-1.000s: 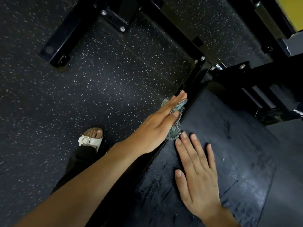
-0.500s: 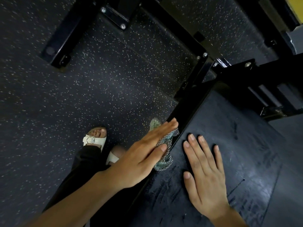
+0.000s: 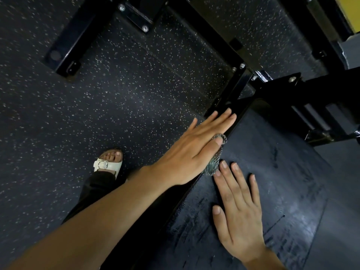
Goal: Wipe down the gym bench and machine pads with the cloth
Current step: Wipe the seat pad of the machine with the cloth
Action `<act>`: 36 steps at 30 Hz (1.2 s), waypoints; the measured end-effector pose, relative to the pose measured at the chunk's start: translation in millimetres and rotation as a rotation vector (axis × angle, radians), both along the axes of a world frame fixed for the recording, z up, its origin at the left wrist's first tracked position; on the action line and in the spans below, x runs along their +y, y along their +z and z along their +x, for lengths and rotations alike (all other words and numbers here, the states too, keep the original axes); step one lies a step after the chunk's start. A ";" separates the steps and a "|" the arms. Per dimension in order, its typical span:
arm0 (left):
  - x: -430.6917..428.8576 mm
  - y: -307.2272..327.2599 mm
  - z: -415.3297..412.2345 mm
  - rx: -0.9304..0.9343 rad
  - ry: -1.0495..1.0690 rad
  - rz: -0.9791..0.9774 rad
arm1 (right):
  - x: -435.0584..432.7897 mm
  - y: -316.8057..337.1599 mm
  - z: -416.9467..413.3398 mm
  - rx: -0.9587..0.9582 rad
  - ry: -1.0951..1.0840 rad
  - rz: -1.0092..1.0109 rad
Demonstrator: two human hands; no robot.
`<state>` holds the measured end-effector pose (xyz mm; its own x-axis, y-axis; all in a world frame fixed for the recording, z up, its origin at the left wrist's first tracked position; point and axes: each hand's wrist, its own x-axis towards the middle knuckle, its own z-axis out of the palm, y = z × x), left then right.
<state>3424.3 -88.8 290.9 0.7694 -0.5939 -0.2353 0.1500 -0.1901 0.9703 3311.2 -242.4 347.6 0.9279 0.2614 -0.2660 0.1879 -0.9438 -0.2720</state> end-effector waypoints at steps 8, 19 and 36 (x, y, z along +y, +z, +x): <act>14.7 -3.3 -21.6 0.087 0.018 -0.066 | 0.0 -0.1 0.7 0.019 -0.004 0.000; 48.3 17.6 -57.9 0.158 0.016 -0.058 | -0.4 -0.8 0.8 0.004 -0.004 0.010; -7.0 -4.1 6.8 0.085 0.076 -0.071 | -0.9 -3.0 2.3 -0.055 0.025 0.007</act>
<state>3431.1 -95.8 286.8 0.7917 -0.5525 -0.2607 0.2434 -0.1061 0.9641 3313.6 -243.3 344.6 0.9341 0.2864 -0.2130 0.2262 -0.9366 -0.2675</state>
